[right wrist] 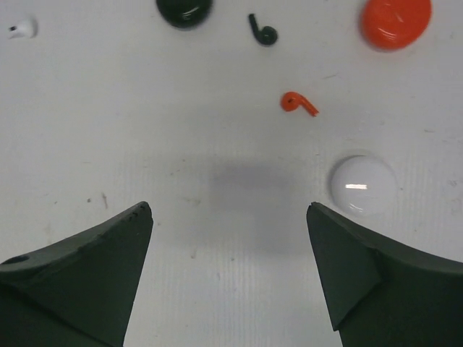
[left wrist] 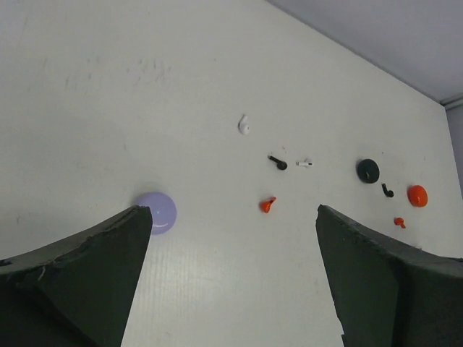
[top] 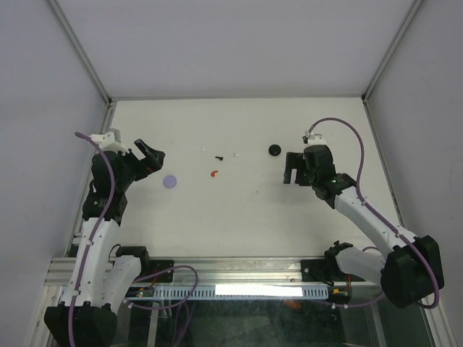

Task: Insert the wireless bluetooth earbuds into the charging case
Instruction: Place the charging case at the center of the board, then pick up the charging case at the center of the board.

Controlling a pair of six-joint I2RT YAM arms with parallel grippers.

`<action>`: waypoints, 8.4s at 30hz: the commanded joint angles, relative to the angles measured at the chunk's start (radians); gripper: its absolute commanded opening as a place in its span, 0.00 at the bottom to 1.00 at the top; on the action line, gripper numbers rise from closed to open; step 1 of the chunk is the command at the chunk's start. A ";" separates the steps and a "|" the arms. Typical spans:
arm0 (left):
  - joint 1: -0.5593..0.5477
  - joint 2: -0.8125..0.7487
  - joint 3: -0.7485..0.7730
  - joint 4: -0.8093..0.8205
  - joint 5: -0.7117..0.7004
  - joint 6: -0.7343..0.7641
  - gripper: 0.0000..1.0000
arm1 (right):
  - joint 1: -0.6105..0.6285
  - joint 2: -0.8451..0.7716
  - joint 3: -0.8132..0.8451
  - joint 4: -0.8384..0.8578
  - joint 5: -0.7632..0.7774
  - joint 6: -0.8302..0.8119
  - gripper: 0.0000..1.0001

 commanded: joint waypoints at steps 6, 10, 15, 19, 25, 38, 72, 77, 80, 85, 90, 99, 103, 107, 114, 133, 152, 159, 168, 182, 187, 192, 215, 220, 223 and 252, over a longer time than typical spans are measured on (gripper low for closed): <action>0.013 -0.056 0.024 0.041 0.095 0.264 0.99 | -0.177 0.071 0.032 0.045 0.129 0.076 0.90; 0.012 -0.081 -0.006 0.059 0.131 0.287 0.99 | -0.220 0.117 0.028 0.071 0.173 0.079 0.88; 0.010 -0.109 -0.022 0.060 0.147 0.300 0.99 | -0.283 0.194 0.021 0.078 0.157 0.088 0.87; -0.004 -0.116 -0.026 0.054 0.134 0.311 0.99 | -0.332 0.234 -0.005 0.109 0.089 0.097 0.84; -0.010 -0.117 -0.029 0.049 0.137 0.322 0.99 | -0.379 0.327 0.001 0.138 -0.015 0.108 0.78; -0.012 -0.112 -0.035 0.048 0.182 0.327 0.99 | -0.383 0.379 0.003 0.100 -0.075 0.101 0.62; -0.189 0.109 -0.065 0.250 0.694 -0.013 0.96 | 0.349 0.113 0.158 0.247 -0.464 -0.555 0.46; -0.253 0.147 -0.063 0.319 0.700 -0.064 0.91 | 0.405 0.067 0.153 0.261 -0.540 -0.727 0.45; -0.284 0.167 -0.069 0.360 0.717 -0.087 0.87 | 0.424 0.064 0.171 0.237 -0.577 -0.794 0.45; -0.333 0.203 -0.076 0.387 0.722 -0.104 0.83 | 0.459 0.078 0.202 0.189 -0.608 -0.902 0.45; -0.380 0.231 -0.079 0.430 0.722 -0.134 0.77 | 0.497 0.100 0.241 0.158 -0.607 -1.001 0.46; -0.462 0.302 -0.082 0.500 0.721 -0.160 0.65 | 0.547 0.160 0.300 0.108 -0.577 -1.086 0.46; -0.467 0.324 -0.091 0.527 0.723 -0.174 0.56 | 0.558 0.160 0.295 0.108 -0.565 -1.101 0.46; -0.472 0.329 -0.094 0.542 0.723 -0.180 0.41 | 0.562 0.157 0.285 0.112 -0.556 -1.115 0.46; -0.481 0.329 -0.095 0.558 0.740 -0.188 0.29 | 0.564 0.158 0.276 0.134 -0.539 -1.124 0.46; -0.489 0.261 -0.114 0.573 0.624 -0.150 0.00 | 0.562 0.111 0.239 0.198 -0.458 -1.027 0.64; -0.489 -0.010 -0.350 1.161 0.398 -0.181 0.02 | 0.467 -0.093 -0.034 0.835 -0.476 -0.118 0.76; -0.492 0.050 -0.373 1.409 0.445 -0.255 0.06 | 0.466 -0.055 -0.128 1.101 -0.458 0.015 0.70; -0.518 0.111 -0.388 1.585 0.452 -0.309 0.07 | 0.458 0.003 -0.183 1.365 -0.485 0.119 0.60; -0.573 0.181 -0.393 1.695 0.437 -0.332 0.08 | 0.456 0.074 -0.160 1.518 -0.564 0.182 0.42; -0.582 0.197 -0.393 1.711 0.443 -0.336 0.10 | 0.452 0.085 -0.157 1.540 -0.592 0.192 0.29; -0.582 0.168 -0.397 1.659 0.439 -0.308 0.25 | 0.420 0.079 -0.165 1.540 -0.642 0.213 0.08; -0.579 0.000 -0.144 0.862 0.565 0.106 0.67 | 0.283 -0.052 0.149 0.530 -1.022 -0.159 0.00; -0.579 0.043 -0.101 0.813 0.606 0.134 0.65 | 0.283 -0.032 0.185 0.462 -1.077 -0.202 0.00; -0.579 0.065 -0.076 0.777 0.629 0.149 0.63 | 0.282 -0.020 0.208 0.410 -1.083 -0.234 0.00; -0.581 0.060 -0.147 1.009 0.624 0.057 0.00 | 0.287 -0.067 -0.015 0.875 -0.989 0.000 0.50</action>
